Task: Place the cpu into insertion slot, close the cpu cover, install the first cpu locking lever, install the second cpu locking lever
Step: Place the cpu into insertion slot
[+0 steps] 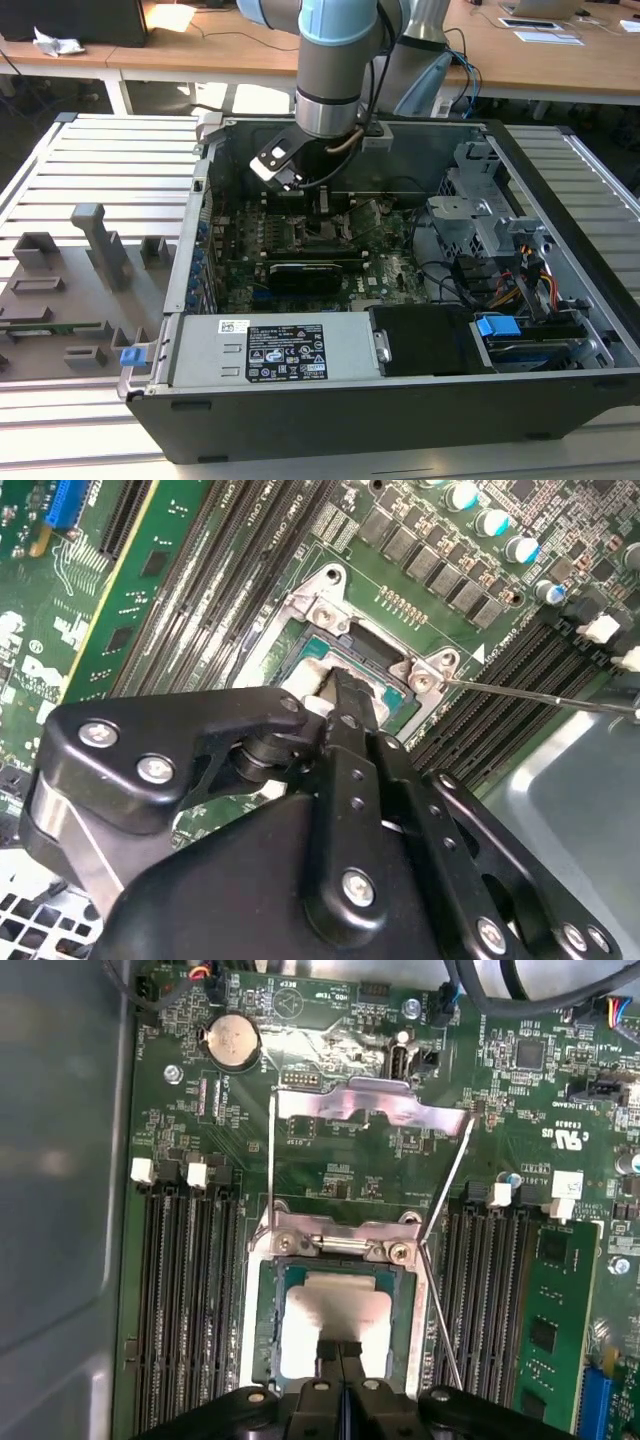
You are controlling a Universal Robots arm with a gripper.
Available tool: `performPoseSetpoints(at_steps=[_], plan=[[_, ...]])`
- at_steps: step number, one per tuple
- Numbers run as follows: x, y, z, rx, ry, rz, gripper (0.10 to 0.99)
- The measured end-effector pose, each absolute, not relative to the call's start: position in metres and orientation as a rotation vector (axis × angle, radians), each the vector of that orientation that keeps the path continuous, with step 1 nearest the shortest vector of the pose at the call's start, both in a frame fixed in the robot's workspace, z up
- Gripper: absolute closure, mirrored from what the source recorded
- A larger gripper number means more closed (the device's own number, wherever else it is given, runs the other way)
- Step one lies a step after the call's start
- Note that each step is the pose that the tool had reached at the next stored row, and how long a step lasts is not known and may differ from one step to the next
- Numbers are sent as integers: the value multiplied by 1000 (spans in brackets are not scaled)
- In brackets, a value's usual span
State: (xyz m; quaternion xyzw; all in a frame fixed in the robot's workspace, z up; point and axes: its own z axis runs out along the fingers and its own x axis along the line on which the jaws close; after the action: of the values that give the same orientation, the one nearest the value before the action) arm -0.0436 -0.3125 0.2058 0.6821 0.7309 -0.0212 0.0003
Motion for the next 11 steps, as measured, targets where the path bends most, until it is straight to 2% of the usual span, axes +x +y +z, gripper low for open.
performPoseSetpoints(at_steps=[11], plan=[[-17, -313, 211, 2147, 2295, -73, 980]])
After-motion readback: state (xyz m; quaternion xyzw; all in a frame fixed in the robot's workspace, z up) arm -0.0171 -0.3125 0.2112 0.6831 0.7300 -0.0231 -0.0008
